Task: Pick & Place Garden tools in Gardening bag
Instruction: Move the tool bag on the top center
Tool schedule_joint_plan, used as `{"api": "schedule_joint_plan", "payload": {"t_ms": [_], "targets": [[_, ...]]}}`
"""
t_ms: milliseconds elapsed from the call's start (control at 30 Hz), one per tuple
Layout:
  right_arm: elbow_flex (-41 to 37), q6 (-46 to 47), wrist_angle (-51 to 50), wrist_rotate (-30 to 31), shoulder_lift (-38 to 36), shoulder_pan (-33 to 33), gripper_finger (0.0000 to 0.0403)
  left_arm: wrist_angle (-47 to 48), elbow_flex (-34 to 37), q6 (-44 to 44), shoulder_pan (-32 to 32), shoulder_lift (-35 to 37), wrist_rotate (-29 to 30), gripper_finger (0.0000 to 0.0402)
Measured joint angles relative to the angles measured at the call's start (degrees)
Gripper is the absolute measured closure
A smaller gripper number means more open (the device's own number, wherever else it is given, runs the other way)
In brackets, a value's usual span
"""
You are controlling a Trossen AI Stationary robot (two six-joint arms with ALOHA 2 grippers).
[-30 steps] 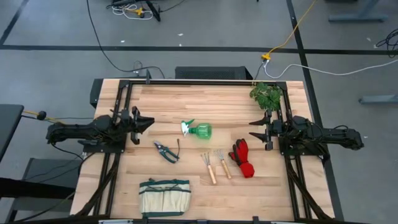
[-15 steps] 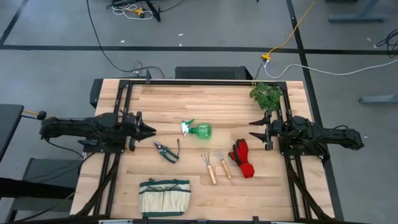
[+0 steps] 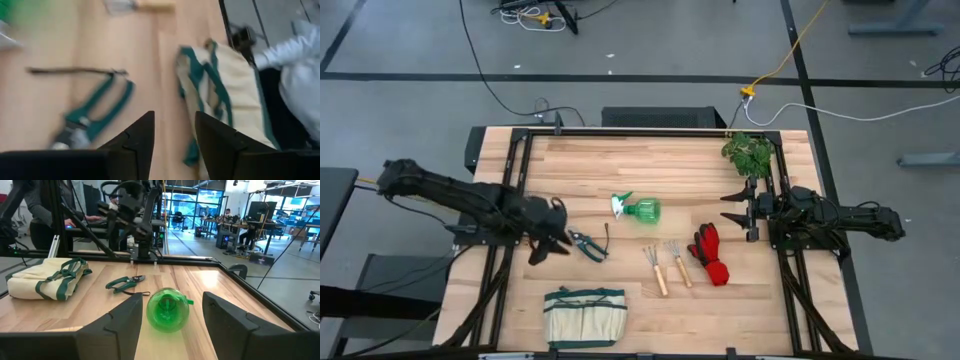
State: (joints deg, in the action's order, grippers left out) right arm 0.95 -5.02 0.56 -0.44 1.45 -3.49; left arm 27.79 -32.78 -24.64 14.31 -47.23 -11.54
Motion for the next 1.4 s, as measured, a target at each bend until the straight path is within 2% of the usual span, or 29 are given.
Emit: {"api": "schedule_joint_plan", "payload": {"t_ms": [267,567,1033,1400], "targets": [[-0.02,0.00,-0.04,0.00,0.00,0.00,0.0195,0.05,-2.88,-8.48,8.11,-11.03,-1.78,0.0268],[-0.01,0.00,-0.05,0.01,0.01,0.00,0.0195,-1.77,-3.07,-16.53,13.43,-17.68,-2.23,0.0268],[-0.02,0.00,-0.09,0.00,0.00,0.00,0.0195,-6.26,-3.09,-19.81,15.58,-23.86,-2.35,0.0268],[-0.01,0.00,-0.08,0.01,0.00,0.00,0.0195,-7.66,-3.09,-19.88,15.50,-29.06,-6.70,0.0268]]}}
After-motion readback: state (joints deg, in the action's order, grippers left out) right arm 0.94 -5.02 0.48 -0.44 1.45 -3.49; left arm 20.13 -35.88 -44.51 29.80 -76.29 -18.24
